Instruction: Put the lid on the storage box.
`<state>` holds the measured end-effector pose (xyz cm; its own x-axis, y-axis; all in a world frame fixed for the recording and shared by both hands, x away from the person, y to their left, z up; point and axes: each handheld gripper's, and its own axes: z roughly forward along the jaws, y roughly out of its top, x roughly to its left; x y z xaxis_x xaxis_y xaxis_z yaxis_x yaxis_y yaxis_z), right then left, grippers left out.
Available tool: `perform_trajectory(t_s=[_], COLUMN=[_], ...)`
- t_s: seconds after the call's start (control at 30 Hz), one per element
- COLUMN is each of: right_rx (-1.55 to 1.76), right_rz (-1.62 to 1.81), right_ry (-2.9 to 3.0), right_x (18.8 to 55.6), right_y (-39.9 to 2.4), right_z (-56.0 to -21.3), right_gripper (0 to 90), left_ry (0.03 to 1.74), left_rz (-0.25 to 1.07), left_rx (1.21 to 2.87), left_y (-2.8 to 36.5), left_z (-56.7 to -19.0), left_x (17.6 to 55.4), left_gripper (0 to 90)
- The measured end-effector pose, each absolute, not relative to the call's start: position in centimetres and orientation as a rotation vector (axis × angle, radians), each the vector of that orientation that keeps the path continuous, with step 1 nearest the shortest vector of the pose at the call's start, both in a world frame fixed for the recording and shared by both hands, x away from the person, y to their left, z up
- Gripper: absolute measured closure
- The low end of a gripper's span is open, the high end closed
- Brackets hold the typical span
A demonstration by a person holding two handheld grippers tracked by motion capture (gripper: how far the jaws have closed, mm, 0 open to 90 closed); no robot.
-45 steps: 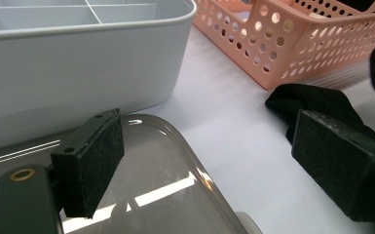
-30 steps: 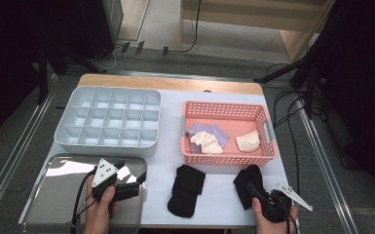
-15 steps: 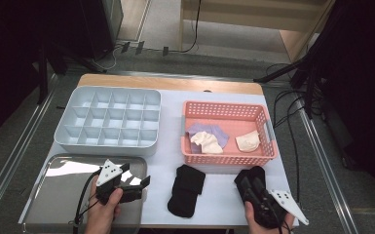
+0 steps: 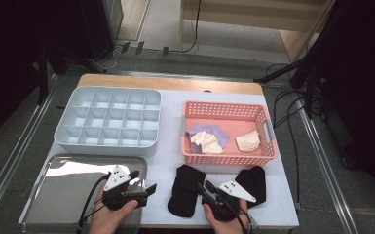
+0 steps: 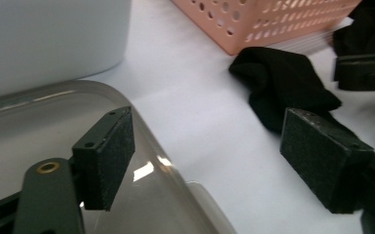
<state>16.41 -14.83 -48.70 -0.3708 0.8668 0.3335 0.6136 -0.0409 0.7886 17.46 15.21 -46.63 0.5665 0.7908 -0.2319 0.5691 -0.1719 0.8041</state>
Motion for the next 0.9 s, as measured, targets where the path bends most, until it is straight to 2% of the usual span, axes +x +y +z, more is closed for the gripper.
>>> perform_trajectory(t_s=[0.07,0.3,0.4,0.57,0.7,0.83,0.9], right_rx=[1.592,1.534,1.511,1.478,1.439,1.372,1.311], right_rz=[1.362,1.286,1.269,1.288,1.322,1.281,1.224], right_ry=[1.991,2.011,2.008,1.949,1.996,2.049,2.058], right_x=[16.5,16.4,16.4,15.4,15.4,15.7,15.7], right_y=[-14.2,-13.2,-13.1,-13.4,-13.0,-12.0,-11.5], right_z=[-49.0,-49.7,-49.8,-49.1,-48.9,-49.7,-49.8], right_gripper=[62.9,63.3,64.2,65.8,63.3,62.1,62.6], left_ry=[1.083,1.022,1.004,0.999,0.978,0.945,0.929], left_rz=[0.274,0.151,0.137,0.145,0.116,0.152,0.125], left_rx=[1.862,1.931,1.947,1.97,1.996,2.047,2.07], left_y=[14.9,13.2,13.0,12.2,11.7,10.9,10.5], left_z=[-46.6,-47.0,-47.0,-47.0,-47.2,-47.1,-47.0], left_x=[17.3,16.9,16.8,16.5,16.3,15.8,15.6], left_gripper=[24.8,31.8,36.3,36.2,37.0,40.3,44.2])
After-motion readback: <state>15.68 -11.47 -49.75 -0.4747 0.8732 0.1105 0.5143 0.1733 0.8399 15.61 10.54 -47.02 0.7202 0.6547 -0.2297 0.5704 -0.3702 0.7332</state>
